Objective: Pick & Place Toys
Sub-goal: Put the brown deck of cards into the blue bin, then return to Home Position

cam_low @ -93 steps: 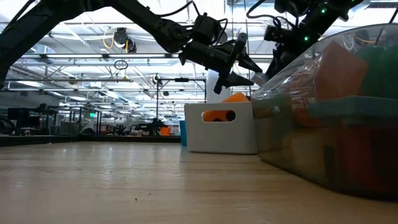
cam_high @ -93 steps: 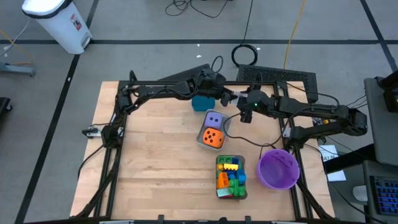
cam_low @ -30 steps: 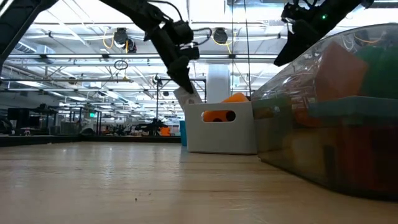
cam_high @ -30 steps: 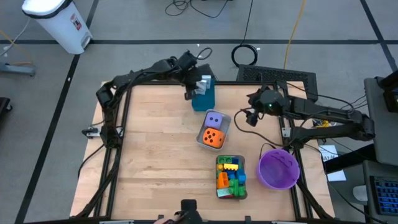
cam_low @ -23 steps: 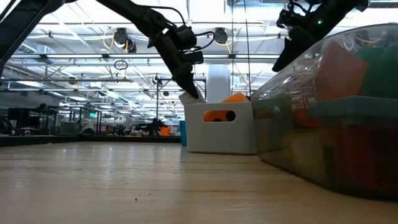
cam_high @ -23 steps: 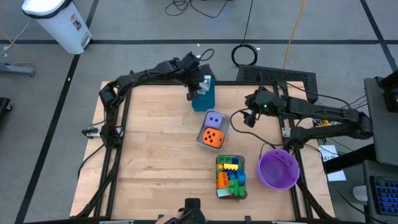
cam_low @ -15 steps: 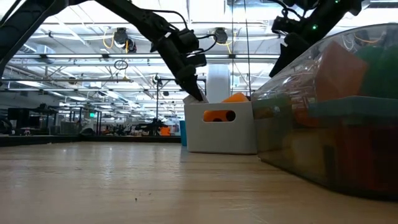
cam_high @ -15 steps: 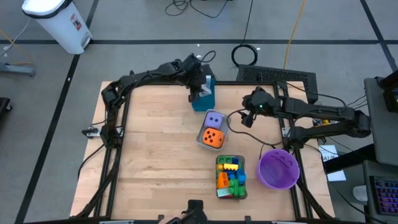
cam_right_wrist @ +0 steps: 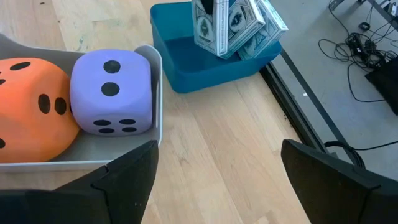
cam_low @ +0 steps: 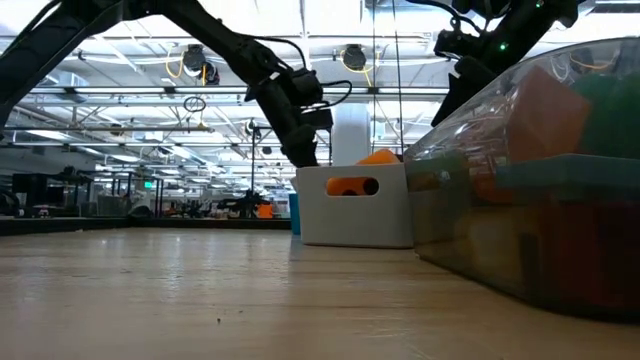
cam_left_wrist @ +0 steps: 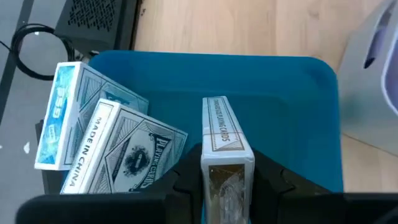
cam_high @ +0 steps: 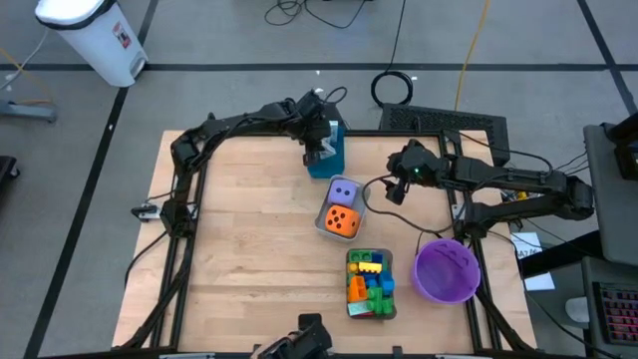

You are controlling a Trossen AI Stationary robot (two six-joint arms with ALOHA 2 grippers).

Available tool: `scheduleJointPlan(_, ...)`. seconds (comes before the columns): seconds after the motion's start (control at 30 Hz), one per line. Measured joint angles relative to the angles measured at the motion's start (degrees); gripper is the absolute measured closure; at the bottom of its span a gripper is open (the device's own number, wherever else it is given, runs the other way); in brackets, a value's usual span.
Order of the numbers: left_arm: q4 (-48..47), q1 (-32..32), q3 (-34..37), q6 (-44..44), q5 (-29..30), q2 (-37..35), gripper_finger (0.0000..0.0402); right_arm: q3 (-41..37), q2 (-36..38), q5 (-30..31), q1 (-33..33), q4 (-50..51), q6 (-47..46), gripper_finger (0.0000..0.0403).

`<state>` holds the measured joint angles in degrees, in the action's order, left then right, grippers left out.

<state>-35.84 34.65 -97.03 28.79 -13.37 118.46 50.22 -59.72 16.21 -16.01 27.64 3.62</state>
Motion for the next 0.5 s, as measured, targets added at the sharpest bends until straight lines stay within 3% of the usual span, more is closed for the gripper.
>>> scheduleJointPlan(0.2,1.79,0.95,0.00,-2.50,1.74,0.53,0.0320,0.00,0.00,0.00,0.00,0.00,0.00,0.0074)
scheduleJointPlan(0.5,4.09,0.92,0.00,-5.57,5.86,0.47,0.0228,0.00,0.00,-0.02,-0.02,0.02,0.00,0.0074)
